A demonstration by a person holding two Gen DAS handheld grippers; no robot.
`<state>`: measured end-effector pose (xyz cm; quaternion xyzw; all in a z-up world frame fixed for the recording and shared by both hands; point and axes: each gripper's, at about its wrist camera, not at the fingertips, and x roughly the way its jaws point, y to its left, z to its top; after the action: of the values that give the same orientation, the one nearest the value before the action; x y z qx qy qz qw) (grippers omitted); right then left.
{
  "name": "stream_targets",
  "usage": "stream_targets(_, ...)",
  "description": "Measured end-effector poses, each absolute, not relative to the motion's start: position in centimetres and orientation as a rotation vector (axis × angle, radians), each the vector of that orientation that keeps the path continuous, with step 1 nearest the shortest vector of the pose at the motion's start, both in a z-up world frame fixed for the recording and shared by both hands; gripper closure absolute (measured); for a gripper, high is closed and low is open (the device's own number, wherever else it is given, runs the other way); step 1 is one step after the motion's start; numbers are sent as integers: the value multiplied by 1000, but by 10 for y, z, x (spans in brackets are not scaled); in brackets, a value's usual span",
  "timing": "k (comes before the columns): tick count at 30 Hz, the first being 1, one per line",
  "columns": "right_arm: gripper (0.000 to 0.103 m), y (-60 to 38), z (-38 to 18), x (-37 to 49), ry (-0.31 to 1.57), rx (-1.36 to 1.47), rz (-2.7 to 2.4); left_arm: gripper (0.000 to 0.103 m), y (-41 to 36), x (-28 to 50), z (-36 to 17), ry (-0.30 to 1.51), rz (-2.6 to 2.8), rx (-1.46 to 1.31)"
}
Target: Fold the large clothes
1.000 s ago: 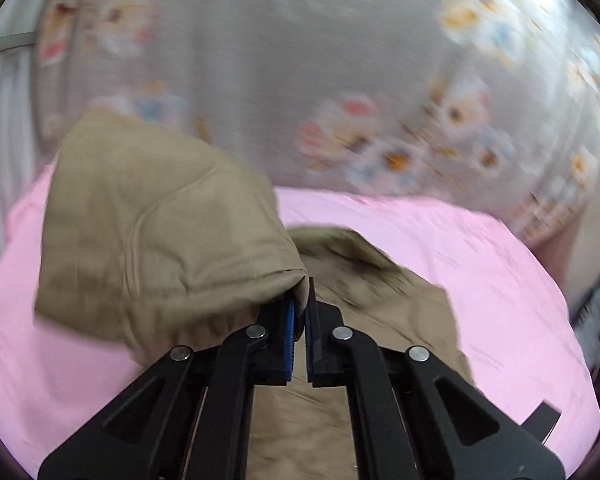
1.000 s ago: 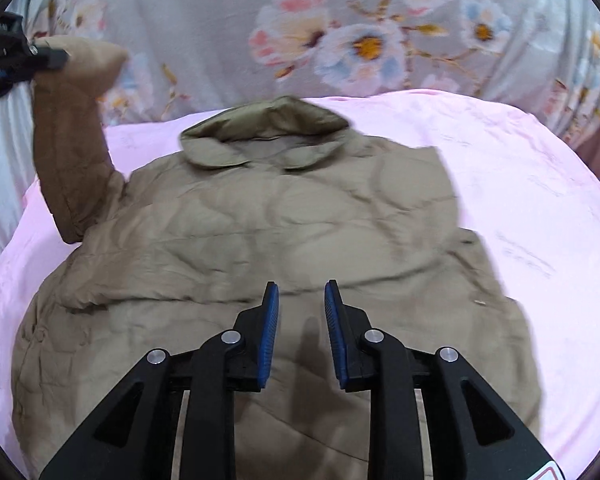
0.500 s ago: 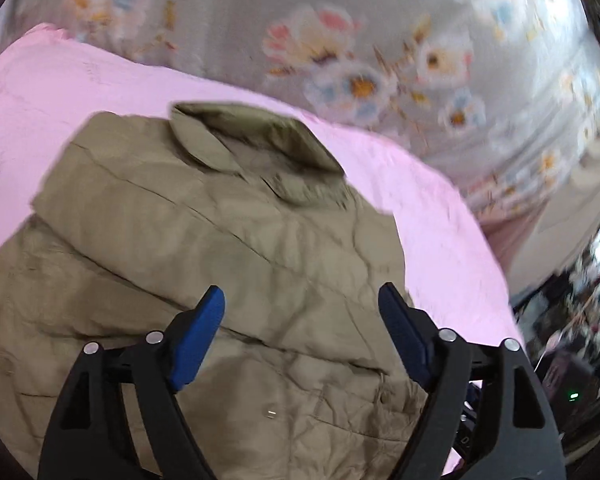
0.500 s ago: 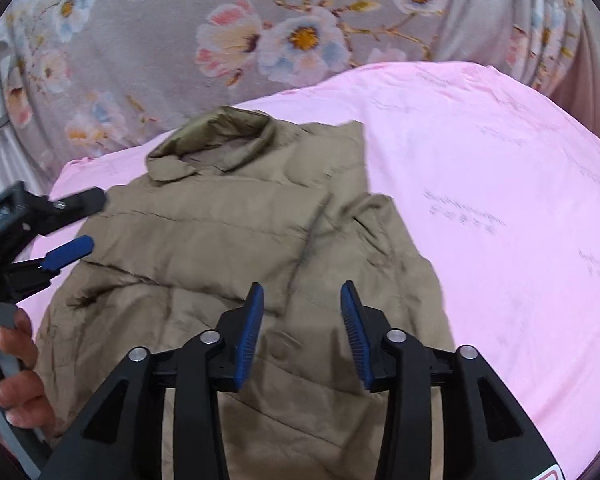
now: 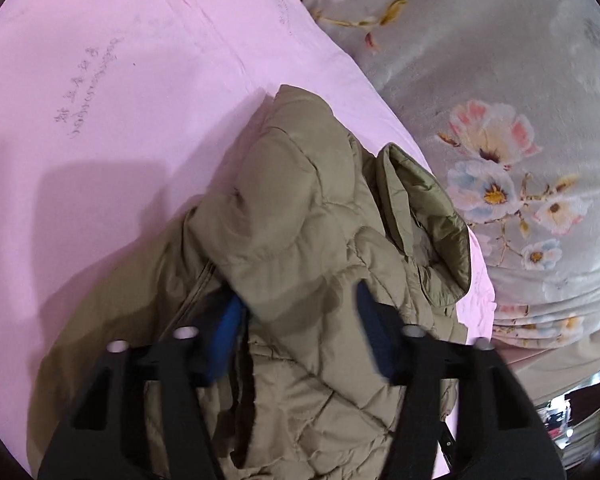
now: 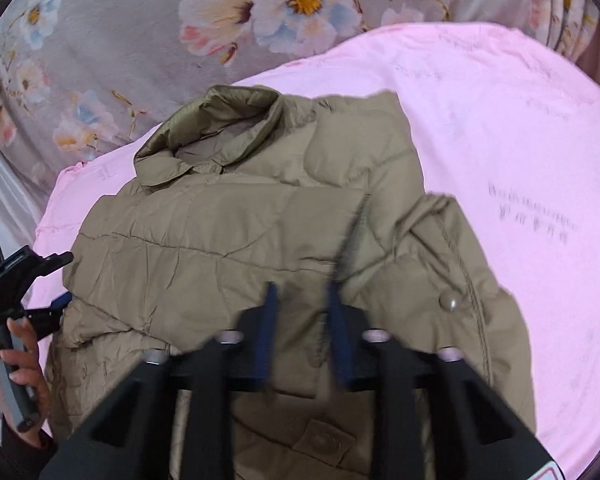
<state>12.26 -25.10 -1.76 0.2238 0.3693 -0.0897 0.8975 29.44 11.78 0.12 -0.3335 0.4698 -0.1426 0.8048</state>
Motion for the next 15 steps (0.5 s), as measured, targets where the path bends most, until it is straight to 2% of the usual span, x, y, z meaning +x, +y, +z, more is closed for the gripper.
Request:
stream_targets(1, 99, -250, -9, 123, 739, 457, -169, 82, 118, 298, 2, 1004, -292, -706)
stream_targets(3, 100, -248, 19, 120, 659, 426, -162, 92, 120, 300, 8, 985, -306, -720)
stream_targets(8, 101, -242, 76, 112, 507, 328, -162, 95, 114, 280, 50, 841, -289, -584)
stream_targets(11, 101, -242, 55, 131, 581, 269, -208, 96, 100, 274, 43, 858, -239, -454)
stream_targets(15, 101, -252, -11, 159, 770, 300, -222, 96, 91, 277, 7, 927, -182, -374)
